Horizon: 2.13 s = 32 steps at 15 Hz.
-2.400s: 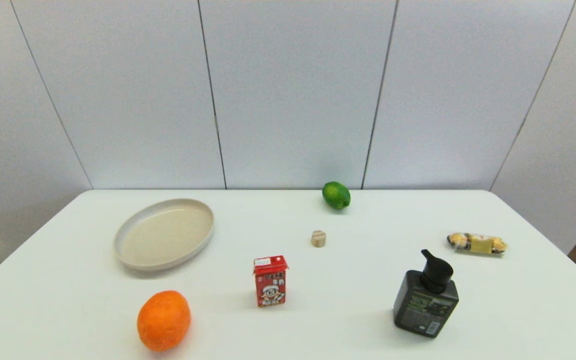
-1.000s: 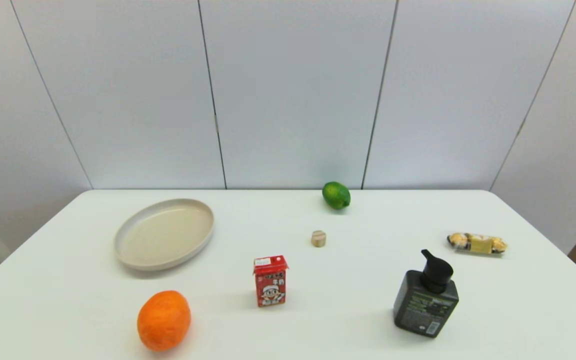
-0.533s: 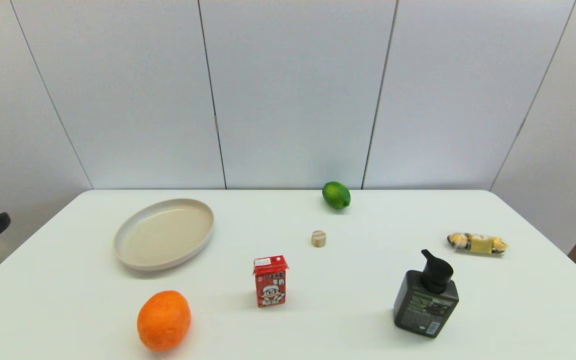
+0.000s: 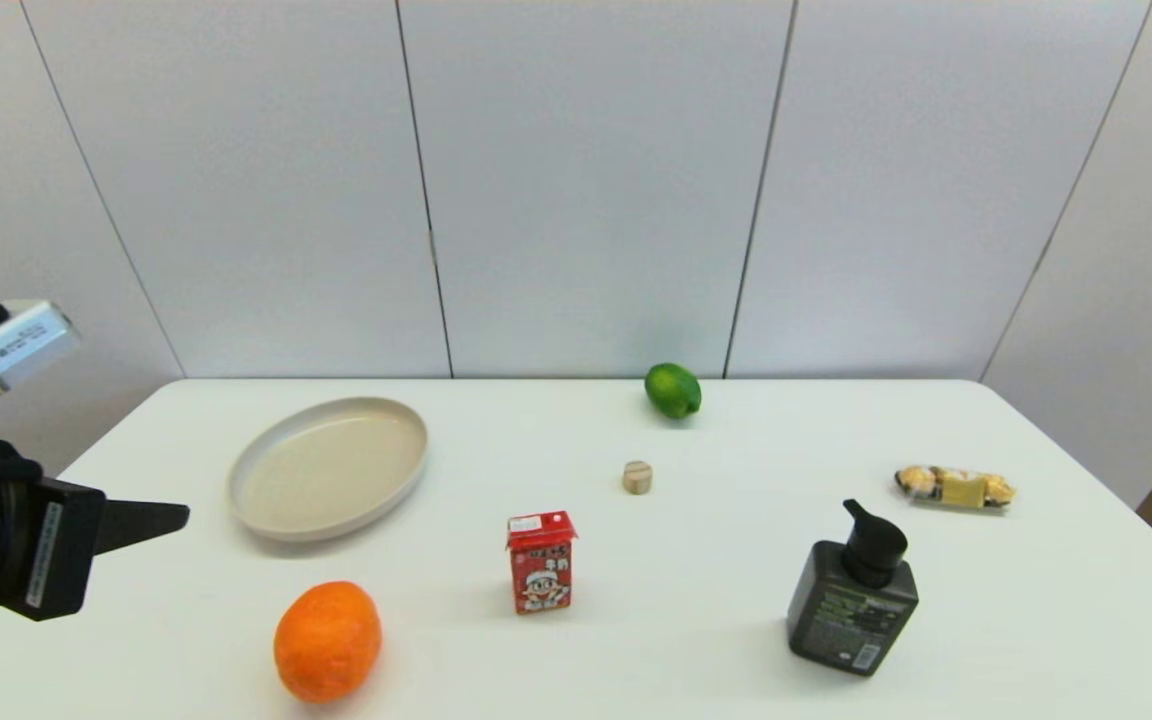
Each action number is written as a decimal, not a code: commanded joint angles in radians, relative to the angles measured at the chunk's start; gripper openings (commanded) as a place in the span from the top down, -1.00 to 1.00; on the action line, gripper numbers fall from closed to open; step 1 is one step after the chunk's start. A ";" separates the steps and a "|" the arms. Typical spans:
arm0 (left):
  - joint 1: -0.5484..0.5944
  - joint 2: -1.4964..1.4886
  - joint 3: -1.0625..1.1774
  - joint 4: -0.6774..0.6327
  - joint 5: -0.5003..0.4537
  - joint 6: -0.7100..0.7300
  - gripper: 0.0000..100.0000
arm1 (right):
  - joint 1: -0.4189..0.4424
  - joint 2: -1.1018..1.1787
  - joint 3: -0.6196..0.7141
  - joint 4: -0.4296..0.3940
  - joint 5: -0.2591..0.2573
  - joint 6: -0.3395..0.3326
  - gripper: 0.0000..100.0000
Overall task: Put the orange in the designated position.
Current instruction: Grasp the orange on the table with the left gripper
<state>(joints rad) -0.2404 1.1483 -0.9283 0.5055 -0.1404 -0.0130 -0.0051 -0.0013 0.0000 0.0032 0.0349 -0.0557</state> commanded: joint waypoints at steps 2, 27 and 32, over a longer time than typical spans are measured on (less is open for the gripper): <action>-0.042 0.091 -0.006 0.014 -0.005 0.001 1.00 | 0.001 0.001 0.002 0.000 0.000 -0.001 -1.00; -0.105 0.231 0.105 0.010 -0.054 0.011 -1.00 | 0.001 0.001 0.002 0.000 0.000 -0.001 -1.00; -0.115 0.361 0.101 -0.058 -0.054 0.010 -1.00 | 0.001 0.001 0.002 0.000 0.000 -0.001 -1.00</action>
<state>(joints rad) -0.3477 1.4360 -0.8249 0.4594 -0.1938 -0.0023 -0.0051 -0.0013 0.0000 0.0028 0.0349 -0.0562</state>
